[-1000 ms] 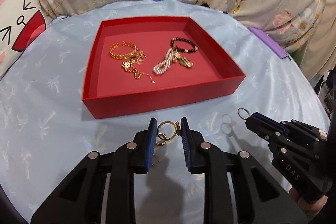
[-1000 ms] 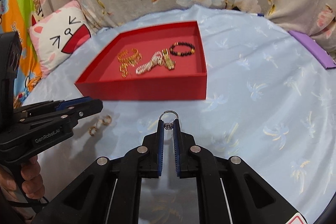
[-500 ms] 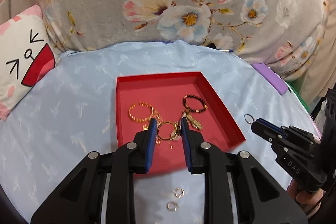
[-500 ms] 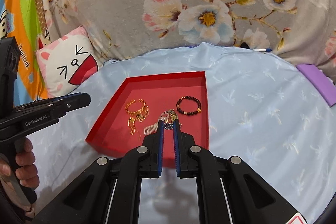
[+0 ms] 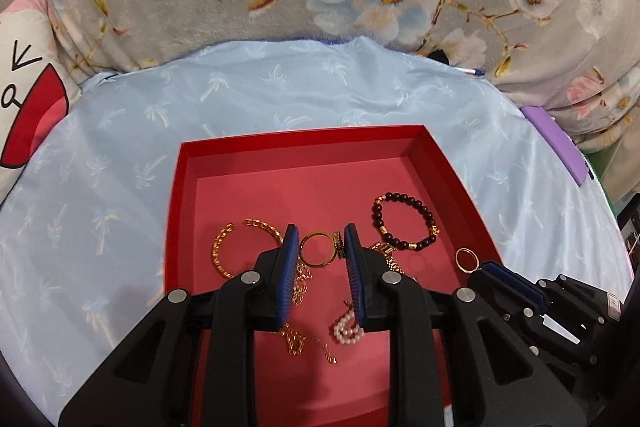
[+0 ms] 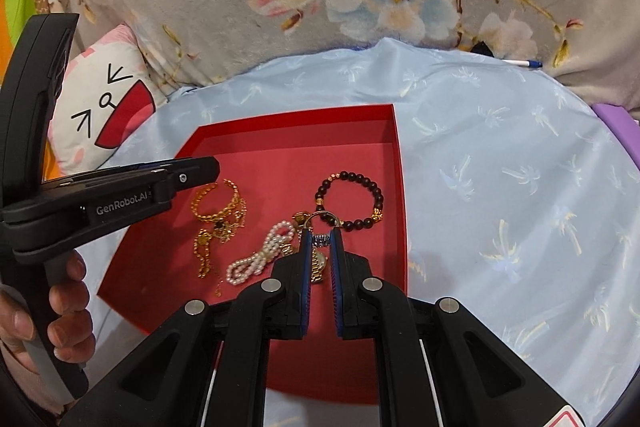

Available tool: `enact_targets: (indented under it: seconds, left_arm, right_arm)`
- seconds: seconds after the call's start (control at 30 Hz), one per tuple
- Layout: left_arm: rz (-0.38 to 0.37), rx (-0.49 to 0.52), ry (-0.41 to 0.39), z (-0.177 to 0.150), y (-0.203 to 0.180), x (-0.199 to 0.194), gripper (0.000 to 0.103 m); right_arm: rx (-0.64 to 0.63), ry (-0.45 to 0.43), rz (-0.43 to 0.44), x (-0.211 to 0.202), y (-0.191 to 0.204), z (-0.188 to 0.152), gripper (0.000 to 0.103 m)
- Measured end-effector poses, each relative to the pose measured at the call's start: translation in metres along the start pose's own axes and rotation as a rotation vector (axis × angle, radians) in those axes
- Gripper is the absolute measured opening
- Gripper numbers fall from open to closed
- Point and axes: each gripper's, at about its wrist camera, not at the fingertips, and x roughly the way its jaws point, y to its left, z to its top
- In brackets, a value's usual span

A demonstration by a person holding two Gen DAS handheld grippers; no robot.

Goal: Organize jewelry
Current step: 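Carry the ring with the right gripper while the left gripper carries the hoop over the box, then open both grippers to drop the ring and hoop into the box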

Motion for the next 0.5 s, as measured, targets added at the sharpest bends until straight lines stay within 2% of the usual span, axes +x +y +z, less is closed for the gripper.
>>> enact_targets:
  seconds: [0.2, 0.33, 0.4, 0.47, 0.5]
  left_arm:
    - [0.009, -0.014, 0.028, 0.004, 0.001, 0.024, 0.023]
    - [0.025, -0.03, 0.013, 0.006, 0.005, 0.028, 0.024]
    - [0.043, -0.044, -0.007, 0.008, 0.007, 0.026, 0.039]
    - [0.061, -0.052, -0.031, 0.01, 0.01, 0.021, 0.048]
    - [0.063, -0.053, -0.038, 0.011, 0.011, 0.019, 0.049]
  right_arm:
    - [-0.005, 0.026, -0.01, 0.017, -0.004, 0.001, 0.008]
    - [-0.008, 0.028, -0.025, 0.021, -0.005, 0.001, 0.008]
    - [-0.01, 0.011, -0.035, 0.019, -0.005, 0.001, 0.011]
    - [-0.008, 0.0, -0.038, 0.016, -0.006, 0.002, 0.012]
    - [0.001, -0.01, -0.035, 0.013, -0.008, 0.002, 0.012]
